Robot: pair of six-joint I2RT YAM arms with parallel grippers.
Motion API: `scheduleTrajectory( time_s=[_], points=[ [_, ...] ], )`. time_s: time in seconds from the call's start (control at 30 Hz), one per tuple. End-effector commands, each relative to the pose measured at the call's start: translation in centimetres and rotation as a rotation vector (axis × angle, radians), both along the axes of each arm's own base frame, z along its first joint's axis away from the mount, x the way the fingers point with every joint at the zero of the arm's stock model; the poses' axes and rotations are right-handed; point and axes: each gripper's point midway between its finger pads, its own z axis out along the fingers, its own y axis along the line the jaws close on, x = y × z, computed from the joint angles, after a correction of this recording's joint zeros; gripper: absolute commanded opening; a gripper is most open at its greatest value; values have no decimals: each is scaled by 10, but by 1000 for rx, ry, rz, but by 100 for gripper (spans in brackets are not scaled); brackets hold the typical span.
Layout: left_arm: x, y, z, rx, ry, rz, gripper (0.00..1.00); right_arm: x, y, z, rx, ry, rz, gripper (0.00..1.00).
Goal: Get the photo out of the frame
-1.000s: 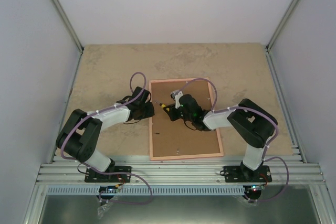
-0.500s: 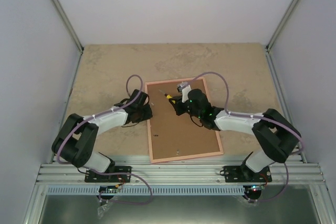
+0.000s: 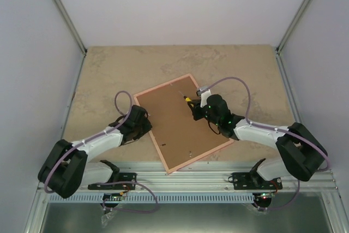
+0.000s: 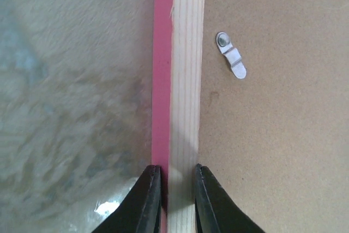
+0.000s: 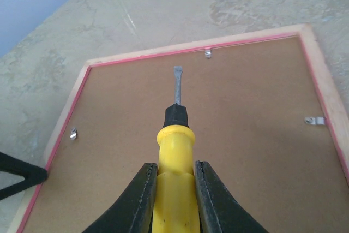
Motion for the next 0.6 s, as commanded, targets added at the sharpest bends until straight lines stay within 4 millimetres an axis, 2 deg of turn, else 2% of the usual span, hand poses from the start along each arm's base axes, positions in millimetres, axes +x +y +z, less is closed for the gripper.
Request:
scheduleTrajectory(
  time_s=[0.0, 0.07, 0.17, 0.37, 0.5, 0.57],
  points=[
    [9, -19, 26, -186, -86, 130, 16, 1, -6, 11, 9, -34, -13, 0],
    [6, -24, 27, -216, -92, 131, 20, 0, -7, 11, 13, -30, -11, 0],
    [5, -24, 31, -187, -93, 115, 32, 0, -9, 11, 16, -32, -11, 1],
    [16, -2, 56, 54, -146, 56, 55, 1, -15, 15, 16, -45, -23, 0],
    [39, 5, 83, 224, -211, -45, 70, 2, -20, 18, 15, -60, -29, 0],
    [54, 7, 93, 302, -217, -113, 74, 2, -22, 20, 14, -66, -32, 0]
  ],
)
